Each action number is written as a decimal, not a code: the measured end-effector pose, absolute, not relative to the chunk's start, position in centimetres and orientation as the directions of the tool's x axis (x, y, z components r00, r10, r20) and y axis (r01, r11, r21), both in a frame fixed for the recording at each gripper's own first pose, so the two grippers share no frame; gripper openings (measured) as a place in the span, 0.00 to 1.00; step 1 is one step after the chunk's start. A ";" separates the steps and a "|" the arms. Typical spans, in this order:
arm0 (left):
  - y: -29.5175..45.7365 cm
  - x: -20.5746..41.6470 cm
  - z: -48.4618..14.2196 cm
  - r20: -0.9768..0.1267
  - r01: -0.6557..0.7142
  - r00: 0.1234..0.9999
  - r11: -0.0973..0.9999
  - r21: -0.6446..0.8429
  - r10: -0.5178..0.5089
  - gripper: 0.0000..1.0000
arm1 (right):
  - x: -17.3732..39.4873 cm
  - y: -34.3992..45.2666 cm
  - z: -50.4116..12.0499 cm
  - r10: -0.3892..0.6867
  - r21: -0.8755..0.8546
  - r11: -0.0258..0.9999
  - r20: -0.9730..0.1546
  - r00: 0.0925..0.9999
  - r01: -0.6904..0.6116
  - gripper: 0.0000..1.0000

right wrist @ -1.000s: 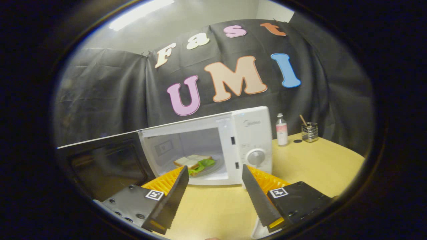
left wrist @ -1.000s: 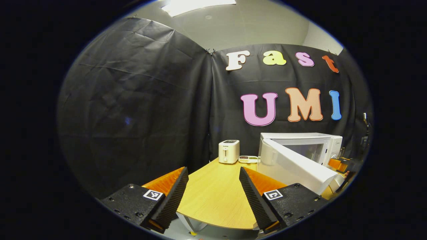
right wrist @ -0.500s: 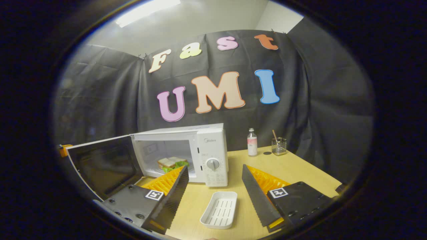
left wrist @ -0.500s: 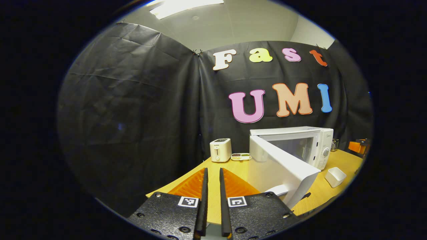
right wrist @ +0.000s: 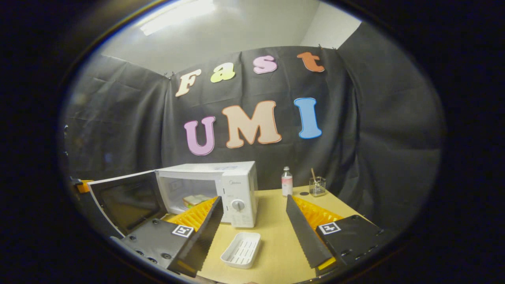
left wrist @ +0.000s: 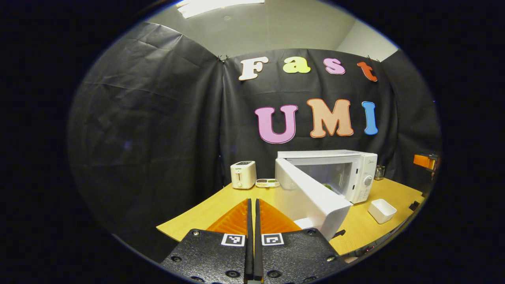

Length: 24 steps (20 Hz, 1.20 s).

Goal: Open the microwave oven with the left hand, put the food in, and close the microwave oven.

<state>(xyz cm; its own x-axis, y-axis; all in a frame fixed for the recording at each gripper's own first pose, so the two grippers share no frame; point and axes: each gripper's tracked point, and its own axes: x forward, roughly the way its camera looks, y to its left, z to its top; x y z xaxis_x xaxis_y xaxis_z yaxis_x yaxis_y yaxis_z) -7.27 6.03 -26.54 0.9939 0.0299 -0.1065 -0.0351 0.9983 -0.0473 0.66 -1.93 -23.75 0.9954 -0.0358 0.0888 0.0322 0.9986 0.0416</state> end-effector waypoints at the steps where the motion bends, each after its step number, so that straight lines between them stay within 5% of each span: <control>1: 6.0 -7.3 -26.4 -0.108 -0.034 0.994 0.998 -0.045 0.029 0.01 | 0.3 -2.5 -23.3 -0.042 0.040 0.998 0.102 0.994 0.038 0.92; 24: -6.5 -6.9 -24.5 -0.082 0.154 0.984 0.985 -0.077 -0.160 0.00 | -4.5 -7.1 -20.7 -0.134 0.037 0.991 0.158 0.978 0.129 0.92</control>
